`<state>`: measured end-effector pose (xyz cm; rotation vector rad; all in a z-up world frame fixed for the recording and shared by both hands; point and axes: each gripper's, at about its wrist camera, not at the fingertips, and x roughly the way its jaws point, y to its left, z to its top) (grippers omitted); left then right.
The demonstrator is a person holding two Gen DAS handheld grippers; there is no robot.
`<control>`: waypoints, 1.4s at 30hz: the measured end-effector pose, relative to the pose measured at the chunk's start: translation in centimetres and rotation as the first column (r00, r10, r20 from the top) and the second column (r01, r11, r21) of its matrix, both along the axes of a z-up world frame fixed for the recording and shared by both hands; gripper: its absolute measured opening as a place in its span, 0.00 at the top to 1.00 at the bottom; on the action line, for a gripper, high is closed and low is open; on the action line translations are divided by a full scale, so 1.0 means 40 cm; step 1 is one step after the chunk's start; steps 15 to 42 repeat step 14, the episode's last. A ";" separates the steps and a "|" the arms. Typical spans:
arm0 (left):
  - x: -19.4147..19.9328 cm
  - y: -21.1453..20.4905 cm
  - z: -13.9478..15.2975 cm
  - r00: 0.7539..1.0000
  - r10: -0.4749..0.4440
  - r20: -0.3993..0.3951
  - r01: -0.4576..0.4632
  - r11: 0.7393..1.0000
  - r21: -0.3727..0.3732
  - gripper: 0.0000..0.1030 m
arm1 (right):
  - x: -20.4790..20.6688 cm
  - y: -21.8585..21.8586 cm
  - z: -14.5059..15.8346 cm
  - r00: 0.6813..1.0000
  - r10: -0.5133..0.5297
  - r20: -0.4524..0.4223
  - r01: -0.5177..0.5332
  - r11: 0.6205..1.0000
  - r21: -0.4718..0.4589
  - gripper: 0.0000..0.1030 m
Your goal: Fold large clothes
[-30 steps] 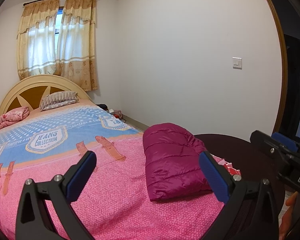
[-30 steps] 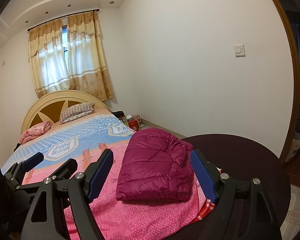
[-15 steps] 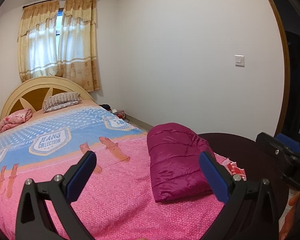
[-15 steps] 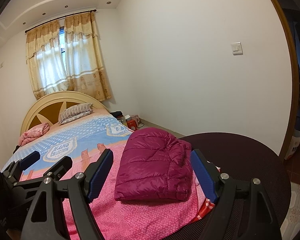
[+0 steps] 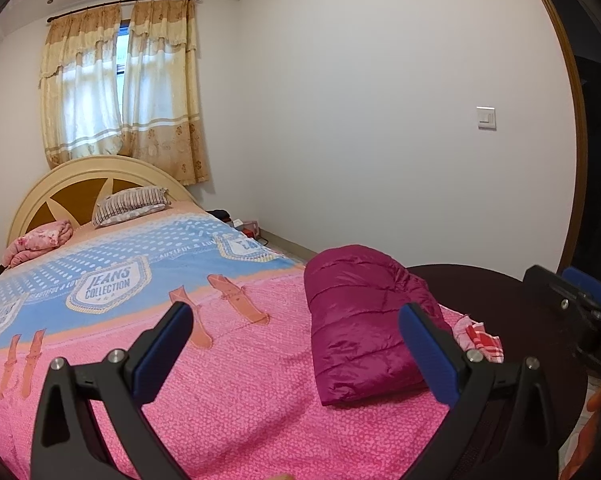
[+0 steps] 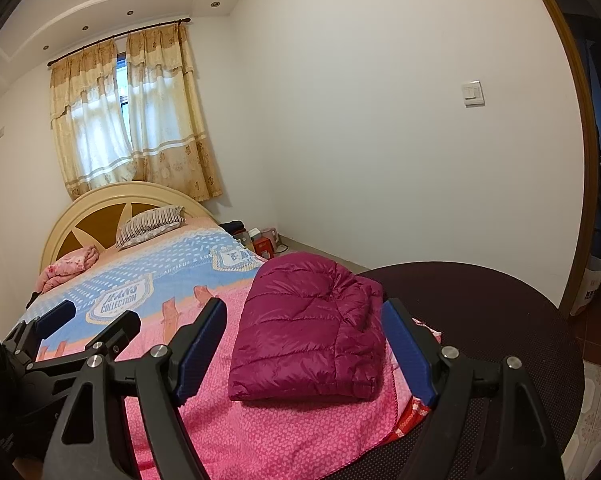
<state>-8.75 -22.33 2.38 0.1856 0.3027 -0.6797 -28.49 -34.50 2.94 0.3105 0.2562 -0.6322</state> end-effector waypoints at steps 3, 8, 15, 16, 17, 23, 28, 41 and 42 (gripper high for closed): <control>0.006 -0.001 -0.001 1.000 0.011 0.002 -0.011 1.000 -0.004 0.00 | 0.000 0.005 -0.003 1.000 -0.002 -0.004 0.002 1.000 -0.002 0.22; 0.023 -0.003 -0.008 1.000 0.018 -0.017 -0.018 1.000 0.008 0.00 | 0.001 0.005 -0.003 1.000 -0.004 -0.007 0.004 1.000 -0.002 0.22; 0.045 -0.005 -0.025 0.998 0.022 -0.055 -0.021 1.000 0.022 0.00 | 0.009 0.005 -0.016 1.000 -0.001 -0.013 0.001 1.000 0.008 0.22; 0.045 -0.005 -0.025 0.998 0.022 -0.055 -0.021 1.000 0.022 0.00 | 0.009 0.005 -0.016 1.000 -0.001 -0.013 0.001 1.000 0.008 0.22; 0.045 -0.005 -0.025 0.998 0.022 -0.055 -0.021 1.000 0.022 0.00 | 0.009 0.005 -0.016 1.000 -0.001 -0.013 0.001 1.000 0.008 0.22; 0.045 -0.005 -0.025 0.998 0.022 -0.055 -0.021 1.000 0.022 0.00 | 0.009 0.005 -0.016 1.000 -0.001 -0.013 0.001 1.000 0.008 0.22; 0.045 -0.005 -0.025 0.998 0.022 -0.055 -0.021 1.000 0.022 0.00 | 0.009 0.005 -0.016 1.000 -0.001 -0.013 0.001 1.000 0.008 0.22; 0.045 -0.005 -0.025 0.998 0.022 -0.055 -0.021 1.000 0.022 0.00 | 0.009 0.005 -0.016 1.000 -0.001 -0.013 0.001 1.000 0.008 0.22; 0.045 -0.005 -0.025 0.998 0.022 -0.055 -0.021 1.000 0.022 0.00 | 0.009 0.005 -0.016 1.000 -0.001 -0.013 0.001 1.000 0.008 0.22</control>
